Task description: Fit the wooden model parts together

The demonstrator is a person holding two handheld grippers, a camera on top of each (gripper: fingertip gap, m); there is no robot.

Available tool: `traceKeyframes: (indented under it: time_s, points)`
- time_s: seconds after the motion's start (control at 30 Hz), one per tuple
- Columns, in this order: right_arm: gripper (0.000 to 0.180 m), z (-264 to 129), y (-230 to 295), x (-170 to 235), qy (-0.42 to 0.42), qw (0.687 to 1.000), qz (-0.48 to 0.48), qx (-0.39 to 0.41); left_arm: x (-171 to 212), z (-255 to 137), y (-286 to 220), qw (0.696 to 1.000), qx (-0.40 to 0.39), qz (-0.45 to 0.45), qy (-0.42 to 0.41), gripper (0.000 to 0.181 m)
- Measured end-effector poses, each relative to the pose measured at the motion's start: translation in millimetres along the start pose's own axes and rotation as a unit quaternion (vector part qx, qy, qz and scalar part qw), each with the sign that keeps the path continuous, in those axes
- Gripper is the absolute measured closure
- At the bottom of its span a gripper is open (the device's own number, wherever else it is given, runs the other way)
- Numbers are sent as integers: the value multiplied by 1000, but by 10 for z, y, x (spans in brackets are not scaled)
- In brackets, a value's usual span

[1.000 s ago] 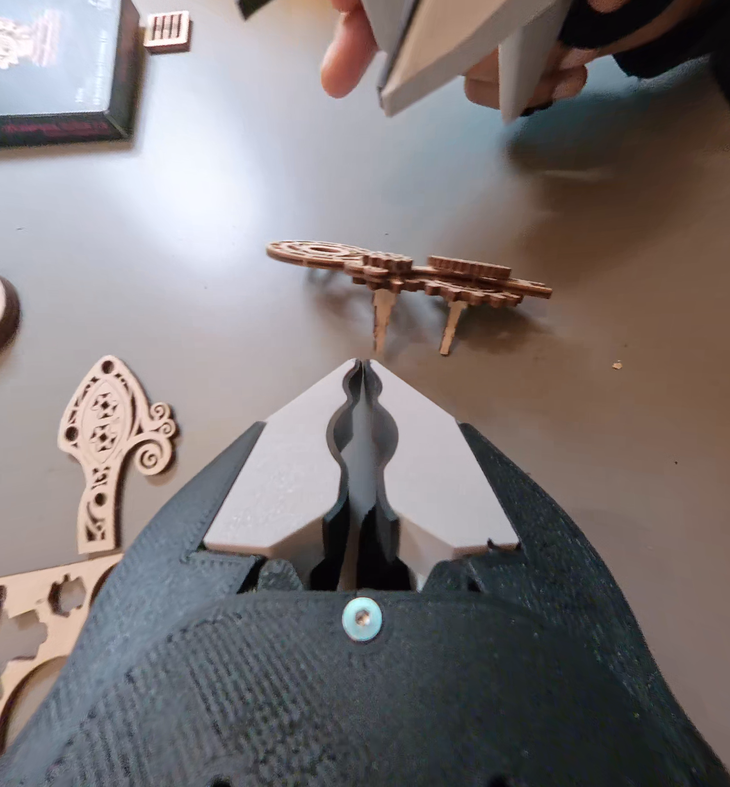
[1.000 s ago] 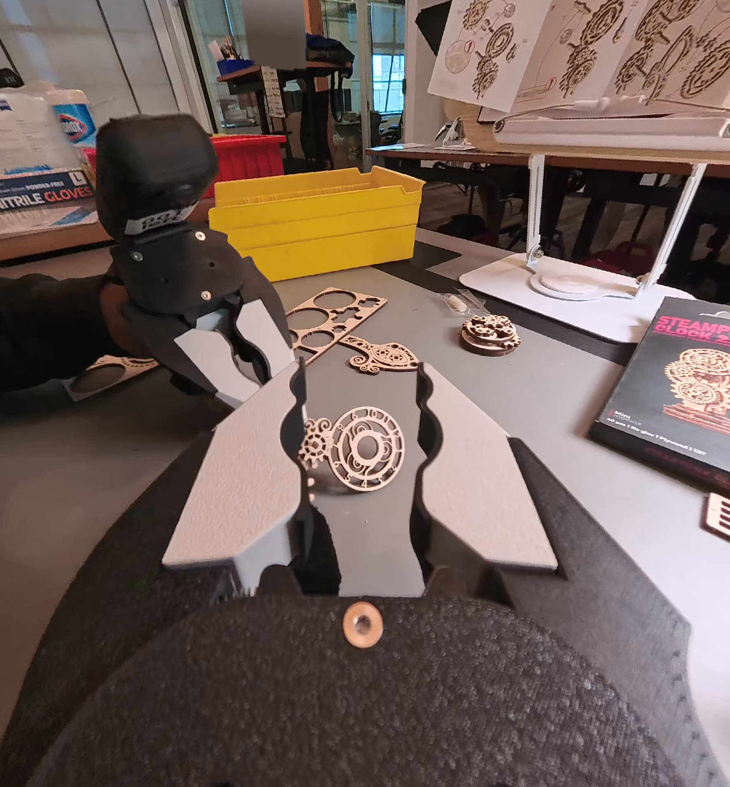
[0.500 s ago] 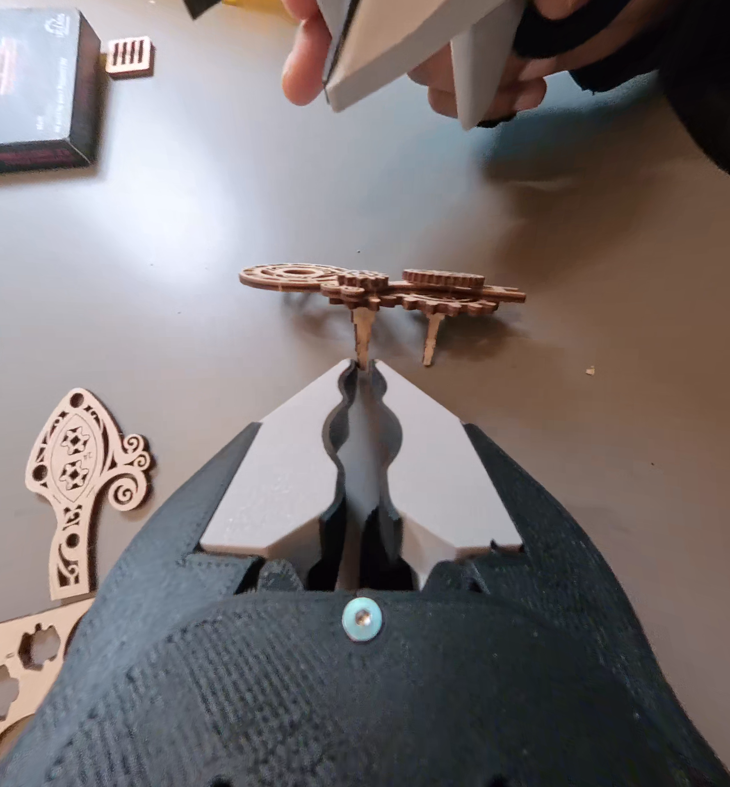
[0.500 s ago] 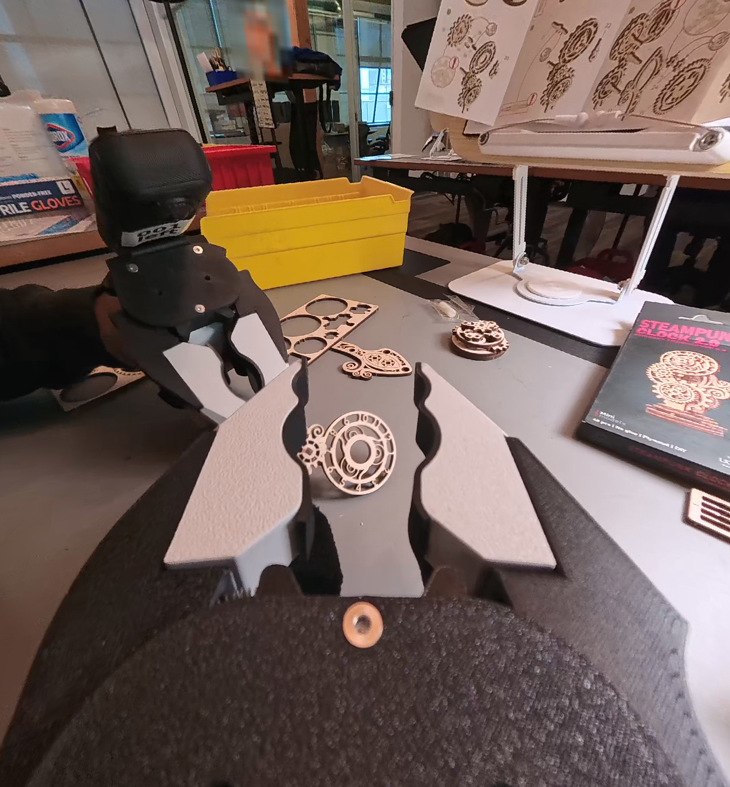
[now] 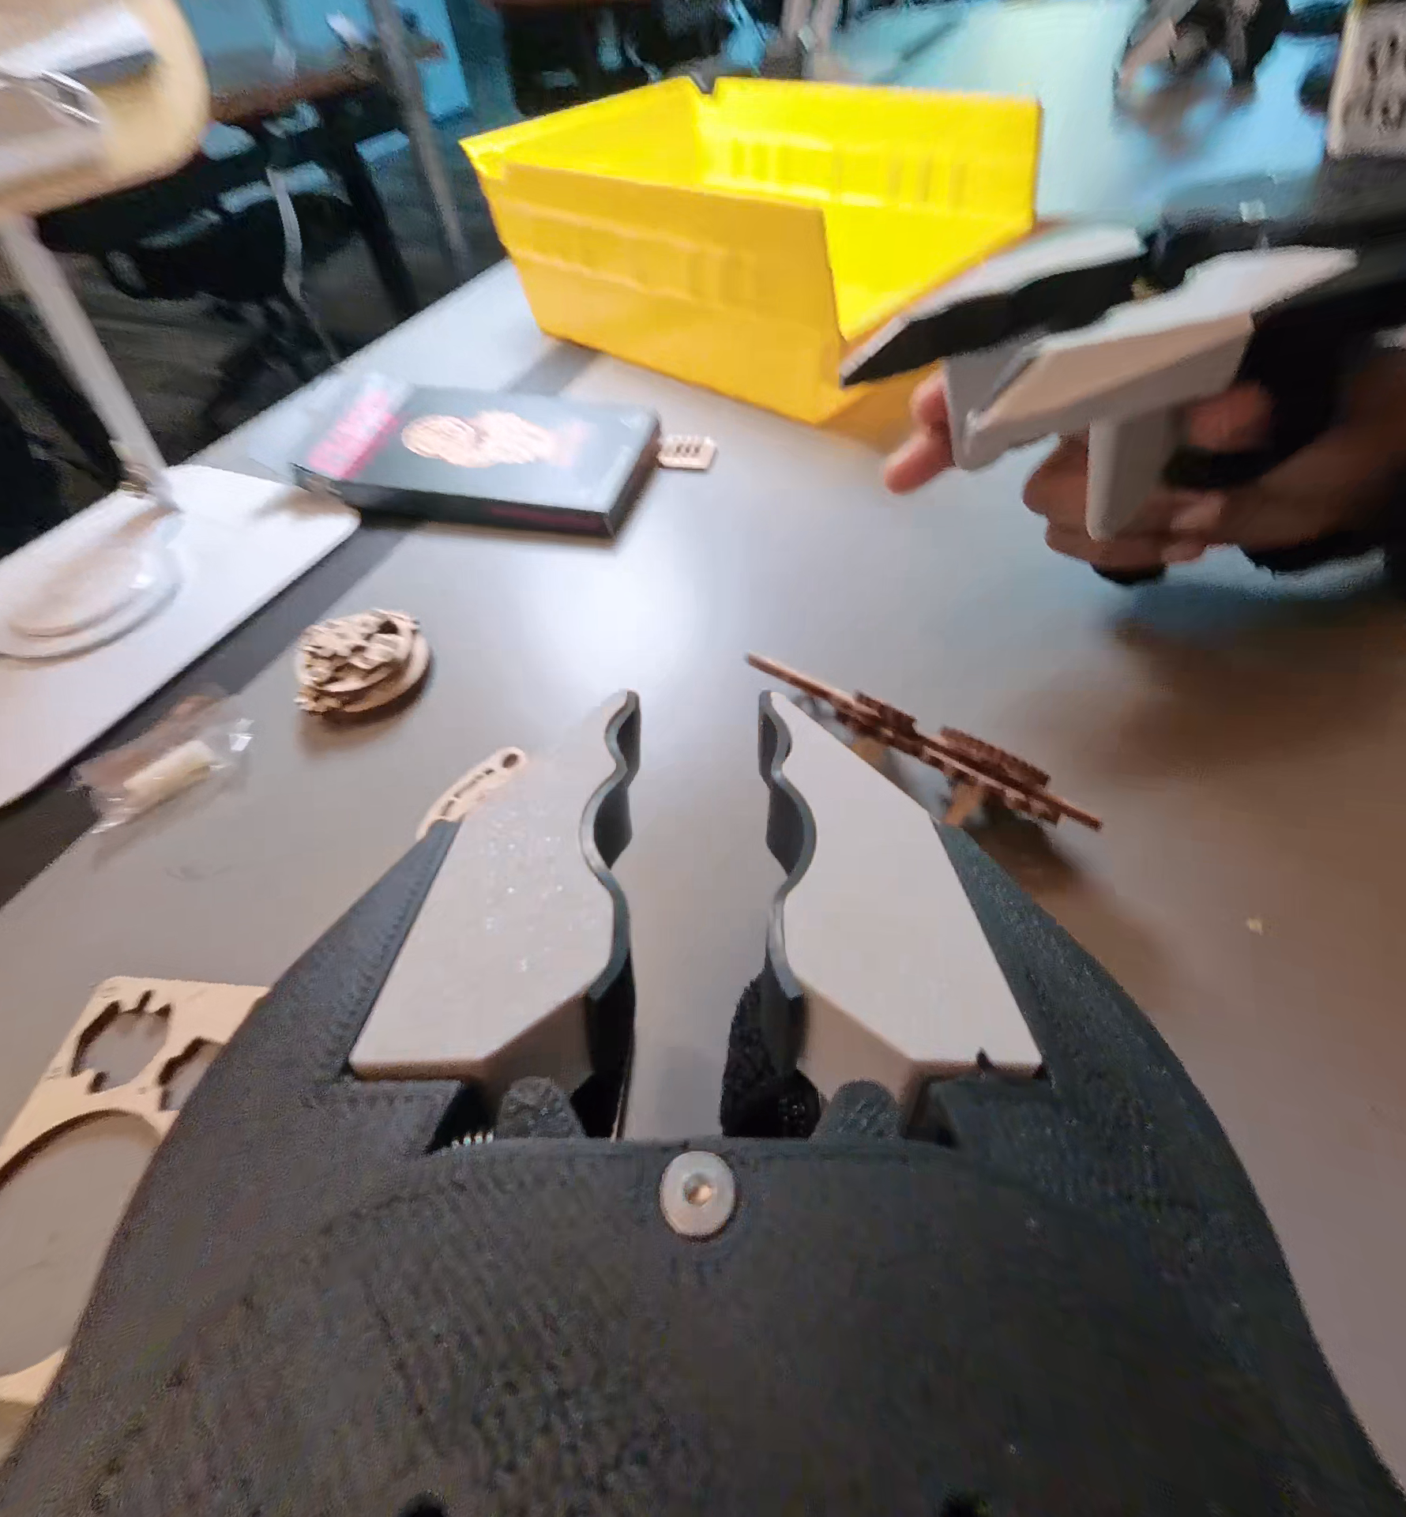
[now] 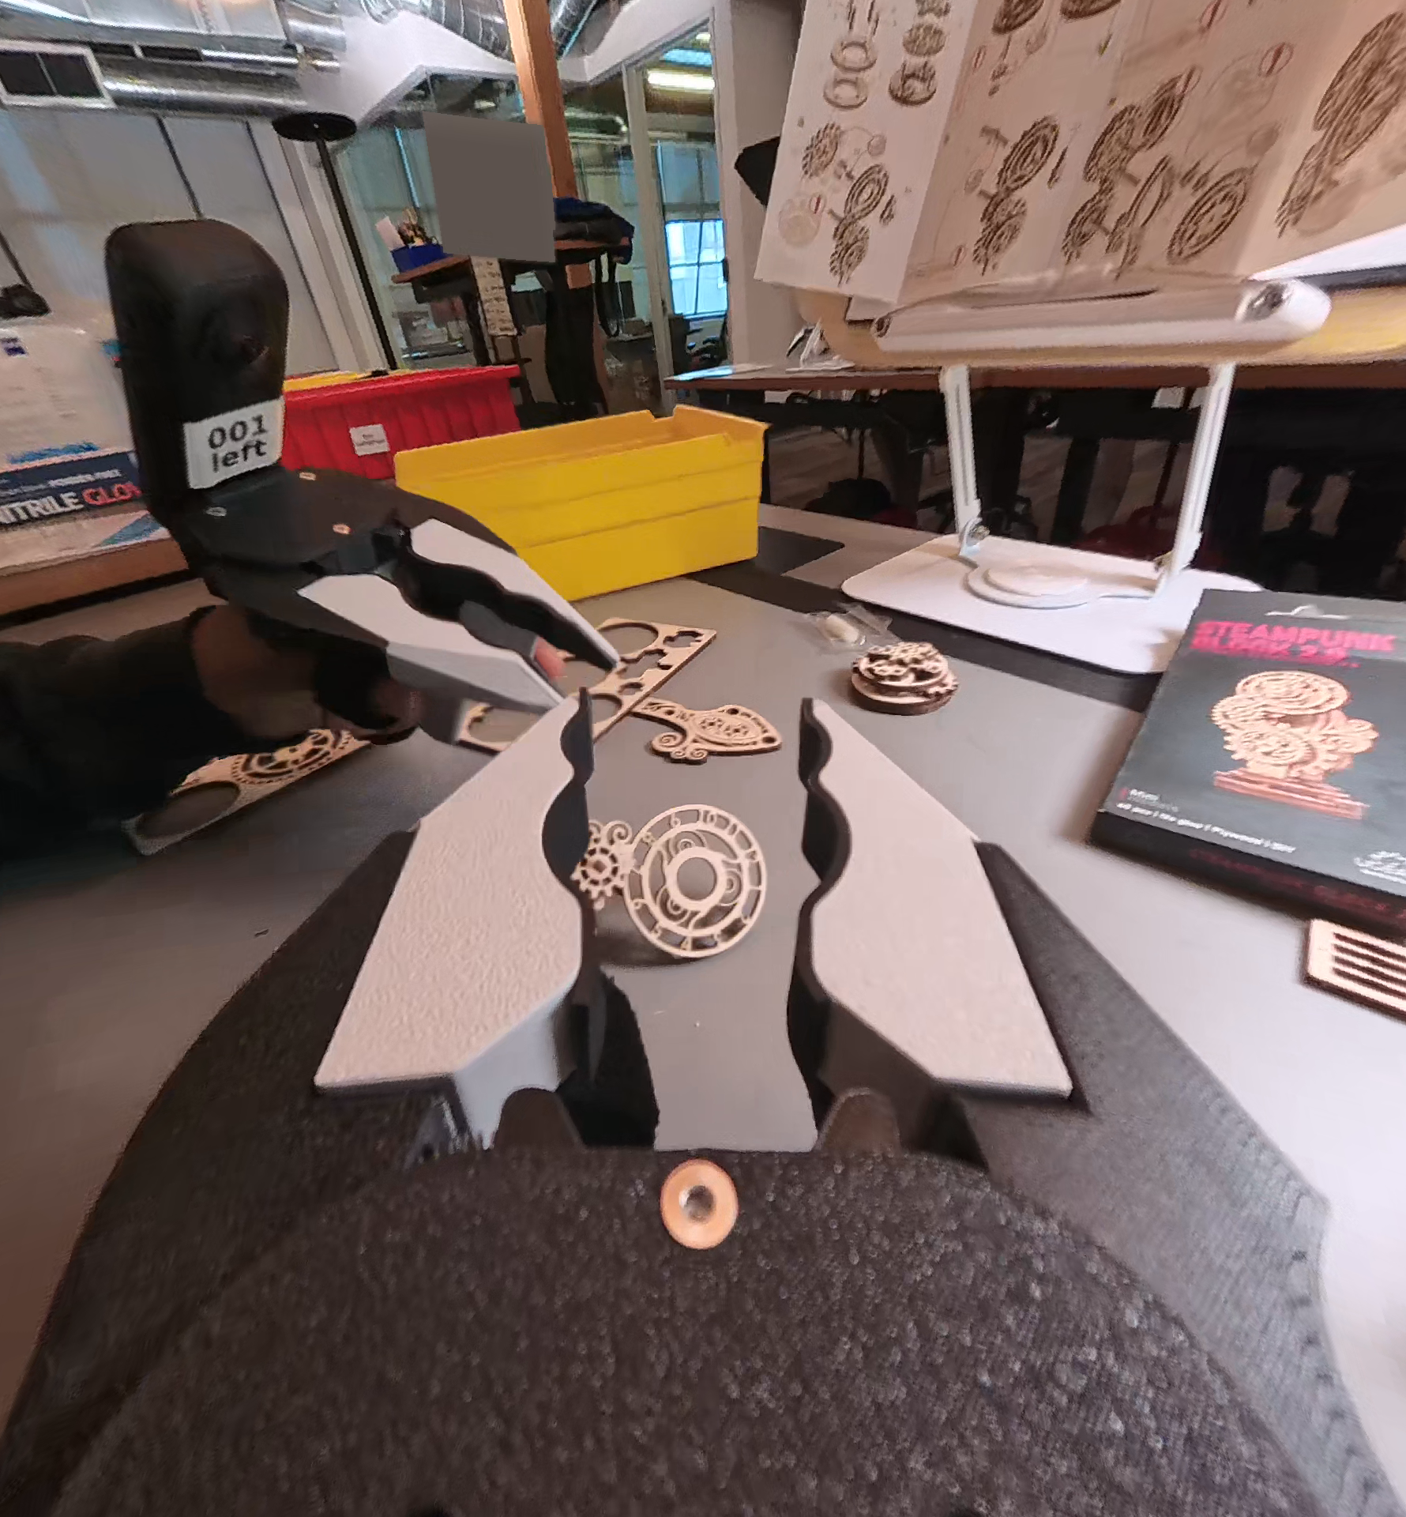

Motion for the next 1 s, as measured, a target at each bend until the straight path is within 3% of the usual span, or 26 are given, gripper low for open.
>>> traceKeyframes:
  time_s: [0.17,0.37,0.67,0.8,1.0]
  points:
    - [132,-73,-58,-68,-2,999,-38,29,-220,-243,245,994,-82,10,-78,142]
    - [135,-16,53,-78,7,995,-89,34,-389,-540,493,982,-146,-18,-121,156]
    - [137,7,24,-58,8,997,-68,35,-372,-779,749,967,-191,-40,-162,179]
    - [138,21,-32,-9,10,999,-39,28,-364,-780,934,962,-214,-40,-166,180]
    - [138,48,-140,56,7,1000,13,22,-763,-735,1351,951,-246,-11,-185,179]
Point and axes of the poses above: each gripper's, where its closed fingertips meet, z out along the fingers, x out of its underside, y = z × x across the jaws, the point moved 4 cm from there along -z, back along the fingers, and after that the axes turned 13 degrees about -z, right-handed, at the moved point
